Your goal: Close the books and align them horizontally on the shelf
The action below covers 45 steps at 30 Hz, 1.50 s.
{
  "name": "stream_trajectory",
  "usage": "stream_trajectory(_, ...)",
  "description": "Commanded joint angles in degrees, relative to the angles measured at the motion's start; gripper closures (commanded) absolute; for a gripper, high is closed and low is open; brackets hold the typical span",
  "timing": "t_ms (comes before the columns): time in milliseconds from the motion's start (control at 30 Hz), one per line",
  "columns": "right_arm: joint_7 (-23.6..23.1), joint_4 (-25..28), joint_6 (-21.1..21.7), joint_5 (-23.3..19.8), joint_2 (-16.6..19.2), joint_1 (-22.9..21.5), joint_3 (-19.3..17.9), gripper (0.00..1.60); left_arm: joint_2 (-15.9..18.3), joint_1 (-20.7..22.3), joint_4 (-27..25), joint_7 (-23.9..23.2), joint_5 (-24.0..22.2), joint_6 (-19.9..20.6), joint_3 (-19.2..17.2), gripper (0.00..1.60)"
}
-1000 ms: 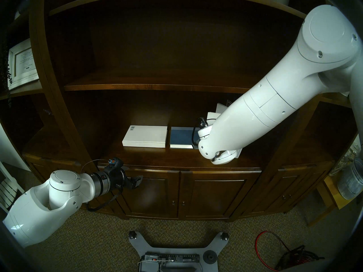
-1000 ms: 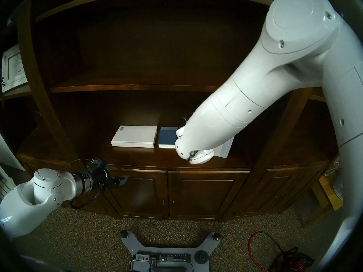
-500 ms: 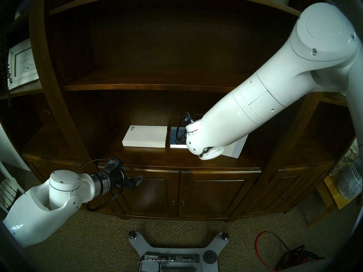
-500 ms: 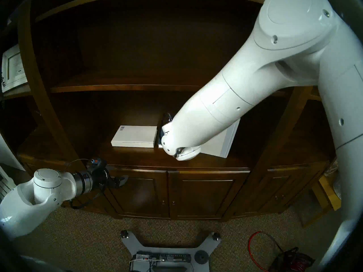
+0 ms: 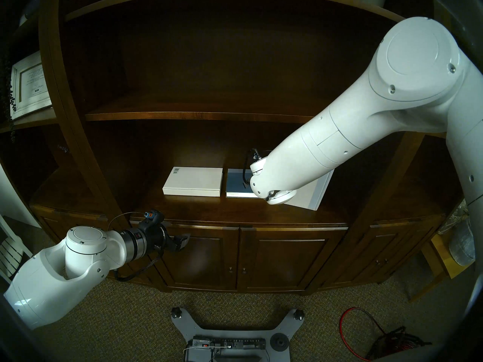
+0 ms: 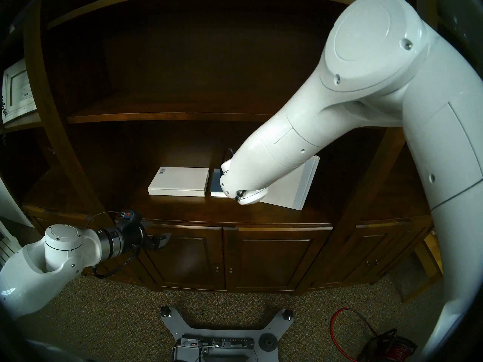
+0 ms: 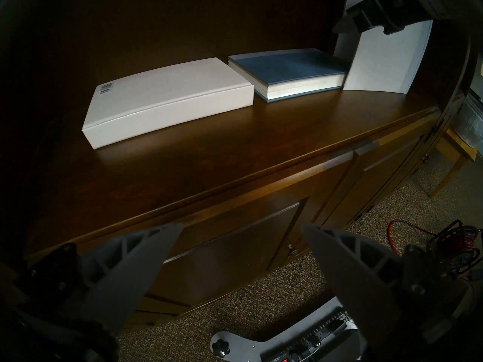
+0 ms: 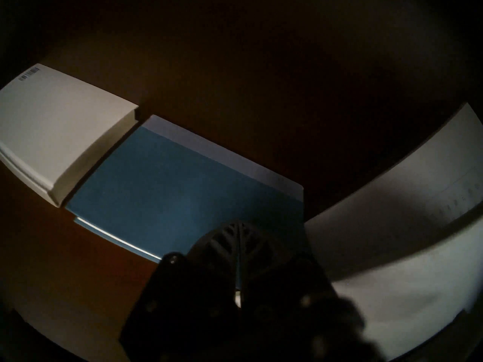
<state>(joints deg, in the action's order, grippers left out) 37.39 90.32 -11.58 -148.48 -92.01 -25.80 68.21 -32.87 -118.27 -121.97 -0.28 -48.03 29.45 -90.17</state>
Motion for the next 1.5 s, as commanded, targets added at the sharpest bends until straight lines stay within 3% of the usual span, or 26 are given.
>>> stream_trajectory(0,2.2,-0.5,0.3,-0.3,1.6,-2.6,2.5,1.6,-0.1,0.9,-0.9,0.0,0.0,-0.5,-0.8,0.0)
stream_trajectory(867,-0.2,5.7,-2.6,1.9,5.9,-6.2,9.9,1.6,-0.1,0.9,-0.9,0.0,0.0,-0.5,-0.8,0.0)
stream_trajectory(1067,-4.6,7.9,-5.6,4.9,6.7,-7.3,10.2,1.6,-0.1,0.9,-0.9,0.1,0.0,-0.5,-0.8,0.0)
stream_trajectory(1133,-8.7,9.8,-6.5,7.9,7.8,-8.0,9.6,1.6,-0.1,0.9,-0.9,0.0,0.0,-0.5,-0.8,0.0)
stream_trajectory(1233,-11.4,12.2,-7.5,10.6,8.3,-8.4,8.8,1.6,0.0,0.9,-0.9,0.0,0.0,-0.5,-0.8,0.0)
stream_trajectory(1467,-17.1,19.1,-10.6,13.5,10.8,-12.2,9.5,1.6,-0.1,0.9,-0.9,0.0,0.0,-0.5,-0.8,0.0)
